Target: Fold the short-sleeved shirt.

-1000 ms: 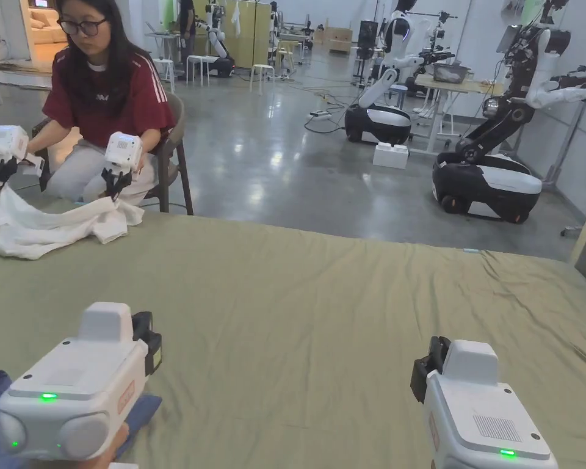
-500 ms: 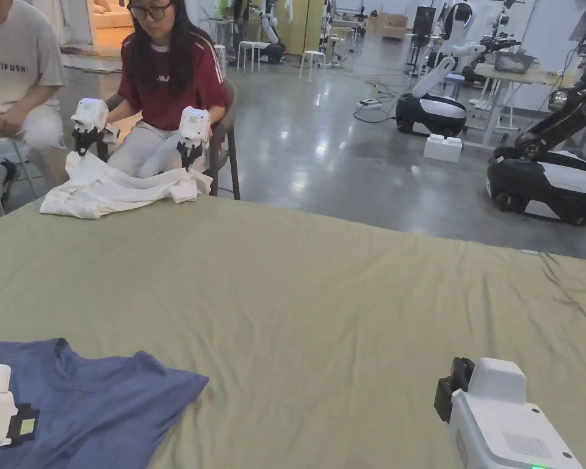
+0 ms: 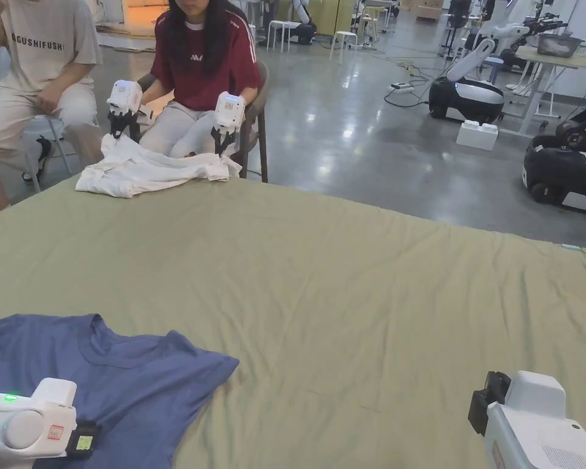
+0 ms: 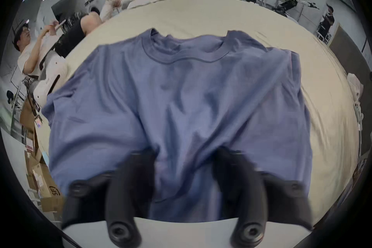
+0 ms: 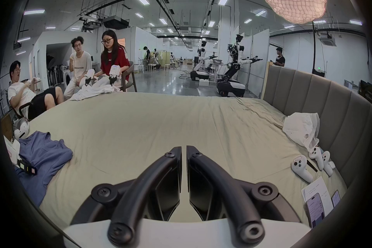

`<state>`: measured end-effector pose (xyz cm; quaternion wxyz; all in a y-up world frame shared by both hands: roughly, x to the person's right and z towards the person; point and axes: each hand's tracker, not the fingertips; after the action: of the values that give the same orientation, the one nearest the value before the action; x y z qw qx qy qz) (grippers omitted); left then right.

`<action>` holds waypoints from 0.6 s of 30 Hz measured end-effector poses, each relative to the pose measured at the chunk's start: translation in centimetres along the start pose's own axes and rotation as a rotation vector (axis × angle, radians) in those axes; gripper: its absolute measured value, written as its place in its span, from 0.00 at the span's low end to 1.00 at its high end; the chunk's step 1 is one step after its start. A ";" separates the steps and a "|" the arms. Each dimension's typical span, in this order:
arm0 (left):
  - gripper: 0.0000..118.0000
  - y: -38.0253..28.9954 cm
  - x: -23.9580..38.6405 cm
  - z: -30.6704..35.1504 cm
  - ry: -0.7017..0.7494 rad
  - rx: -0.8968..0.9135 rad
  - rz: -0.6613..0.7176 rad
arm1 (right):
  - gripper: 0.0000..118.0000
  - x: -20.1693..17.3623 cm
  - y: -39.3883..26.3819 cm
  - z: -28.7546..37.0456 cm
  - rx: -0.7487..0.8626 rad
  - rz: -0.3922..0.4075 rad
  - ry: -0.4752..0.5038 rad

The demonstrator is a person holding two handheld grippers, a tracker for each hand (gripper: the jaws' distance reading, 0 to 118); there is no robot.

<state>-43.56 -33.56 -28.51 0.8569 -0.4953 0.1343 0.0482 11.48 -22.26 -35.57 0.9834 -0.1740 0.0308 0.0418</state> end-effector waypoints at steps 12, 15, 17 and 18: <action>0.00 -0.1 -1.3 4.8 -0.009 0.271 0.055 | 0.03 -0.1 0.2 0.2 -0.004 0.000 0.007; 0.00 0.5 -2.5 6.0 -0.002 0.320 0.052 | 0.03 0.0 0.6 0.4 0.010 -0.001 0.009; 0.00 1.3 -3.2 7.5 -0.021 0.380 0.097 | 0.03 0.0 0.8 0.6 0.020 -0.003 0.011; 0.00 1.7 -3.4 8.3 -0.017 0.412 0.114 | 0.03 0.0 1.0 0.7 0.024 -0.005 0.011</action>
<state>-45.70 -25.37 -25.02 0.9371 -0.3007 0.1617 0.0722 11.38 -21.13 -35.23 0.9853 -0.1627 0.0363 0.0379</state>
